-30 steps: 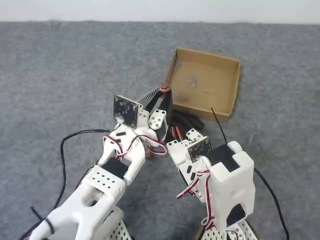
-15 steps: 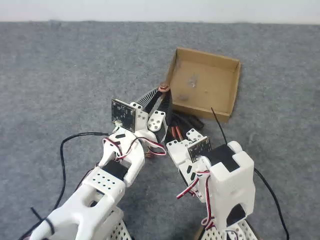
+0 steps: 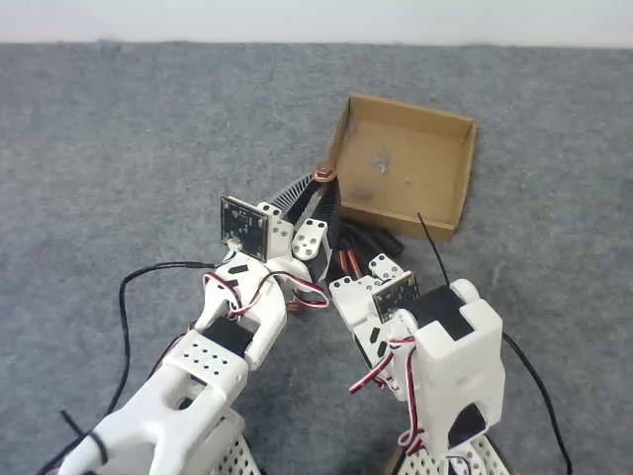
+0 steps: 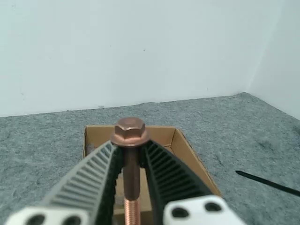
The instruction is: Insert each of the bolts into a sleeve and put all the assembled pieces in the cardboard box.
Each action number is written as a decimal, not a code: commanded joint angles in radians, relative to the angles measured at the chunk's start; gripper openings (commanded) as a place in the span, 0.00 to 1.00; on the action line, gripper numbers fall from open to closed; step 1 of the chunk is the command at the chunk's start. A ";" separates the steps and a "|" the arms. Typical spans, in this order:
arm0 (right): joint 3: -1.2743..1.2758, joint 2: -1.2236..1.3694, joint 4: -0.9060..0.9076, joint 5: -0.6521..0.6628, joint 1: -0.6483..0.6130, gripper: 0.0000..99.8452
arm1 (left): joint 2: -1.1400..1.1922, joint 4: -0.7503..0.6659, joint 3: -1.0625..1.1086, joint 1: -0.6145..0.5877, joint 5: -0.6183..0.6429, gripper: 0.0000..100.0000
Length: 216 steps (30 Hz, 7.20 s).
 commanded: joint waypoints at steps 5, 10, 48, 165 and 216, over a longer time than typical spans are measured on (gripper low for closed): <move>0.020 -0.012 -0.033 0.009 -0.007 0.01 | 0.043 -0.034 -0.013 0.000 -0.008 0.01; 0.020 -0.012 -0.033 0.009 -0.005 0.01 | 0.187 -0.189 -0.019 0.000 -0.011 0.01; -0.025 -0.012 -0.031 0.009 0.065 0.01 | 0.242 -0.229 0.067 0.031 -0.060 0.01; -0.012 -0.265 -0.027 0.017 0.211 0.01 | -1.053 1.352 0.269 -0.756 -0.060 0.18; -1.252 -0.364 2.072 -0.075 0.526 0.01 | -1.053 1.349 0.269 -0.756 -0.061 0.18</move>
